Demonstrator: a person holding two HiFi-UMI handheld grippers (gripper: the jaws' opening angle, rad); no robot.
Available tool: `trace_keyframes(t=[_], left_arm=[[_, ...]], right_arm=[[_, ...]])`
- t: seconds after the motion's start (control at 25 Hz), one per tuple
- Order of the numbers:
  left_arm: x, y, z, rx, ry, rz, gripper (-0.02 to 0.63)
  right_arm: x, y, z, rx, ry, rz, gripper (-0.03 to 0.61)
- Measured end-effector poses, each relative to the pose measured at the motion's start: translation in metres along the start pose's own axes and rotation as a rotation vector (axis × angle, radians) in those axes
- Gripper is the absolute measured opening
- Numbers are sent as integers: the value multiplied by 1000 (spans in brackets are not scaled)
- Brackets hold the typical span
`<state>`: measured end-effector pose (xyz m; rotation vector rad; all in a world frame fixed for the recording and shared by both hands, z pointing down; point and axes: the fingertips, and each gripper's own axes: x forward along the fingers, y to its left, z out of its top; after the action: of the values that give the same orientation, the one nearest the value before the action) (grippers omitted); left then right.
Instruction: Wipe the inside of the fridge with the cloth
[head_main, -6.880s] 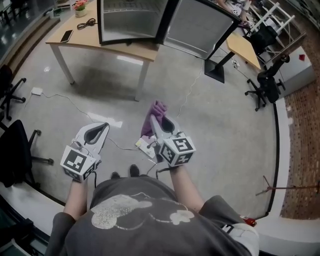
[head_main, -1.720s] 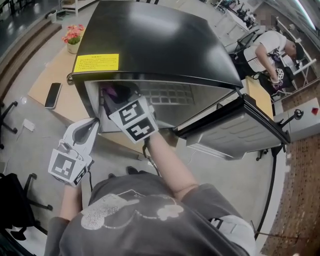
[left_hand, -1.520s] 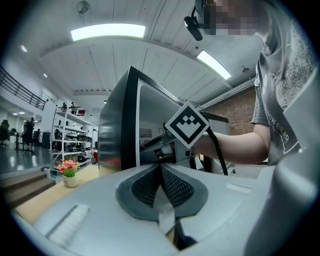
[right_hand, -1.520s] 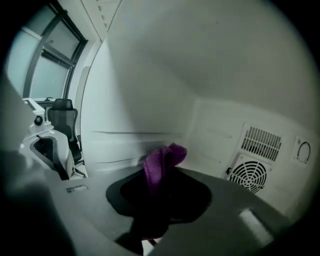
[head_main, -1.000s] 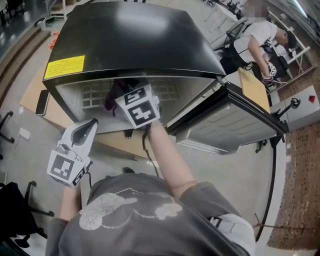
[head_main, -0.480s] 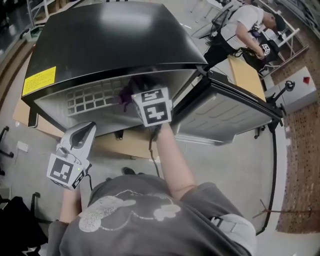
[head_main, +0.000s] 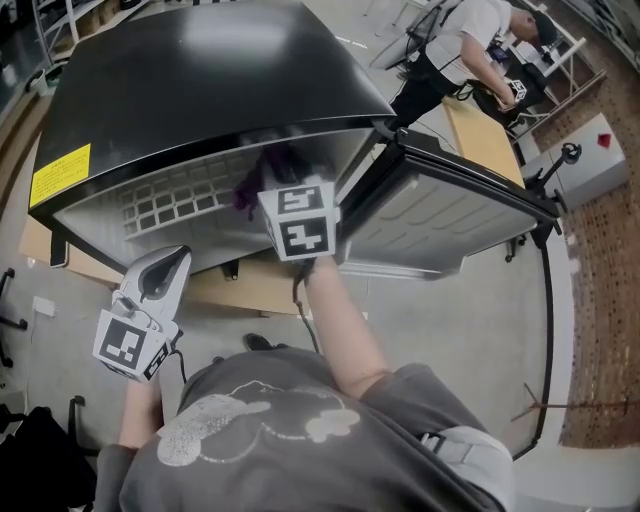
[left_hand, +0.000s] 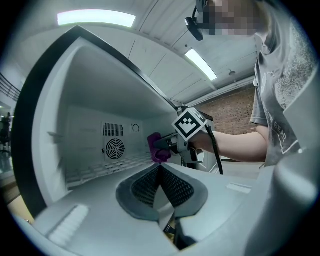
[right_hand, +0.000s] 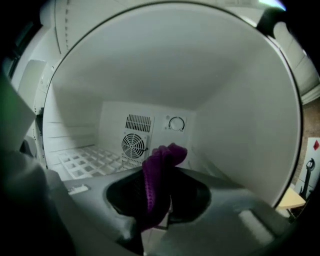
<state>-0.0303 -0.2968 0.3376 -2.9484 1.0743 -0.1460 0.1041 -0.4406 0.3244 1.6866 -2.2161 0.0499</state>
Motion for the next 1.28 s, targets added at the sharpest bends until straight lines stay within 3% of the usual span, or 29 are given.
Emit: trace_keyframes(t=[0.16,0.4,0.92,1.28], left_arm=[[-1,3,-2,-7,1,4,18],[-2,4,-3,-14,4,-5,18],[-10,-1,-3,-21,-12,-48,18],[-8,-13,-19,-47,7,-98,18]], right_arm=[[15,-9,25,53,-98,-86,83],[30,-36,24,255,-110,-168,81],[-21,-45,8,344,-160,-256,84],[-65,-42,-16,337,-152,-308,84]])
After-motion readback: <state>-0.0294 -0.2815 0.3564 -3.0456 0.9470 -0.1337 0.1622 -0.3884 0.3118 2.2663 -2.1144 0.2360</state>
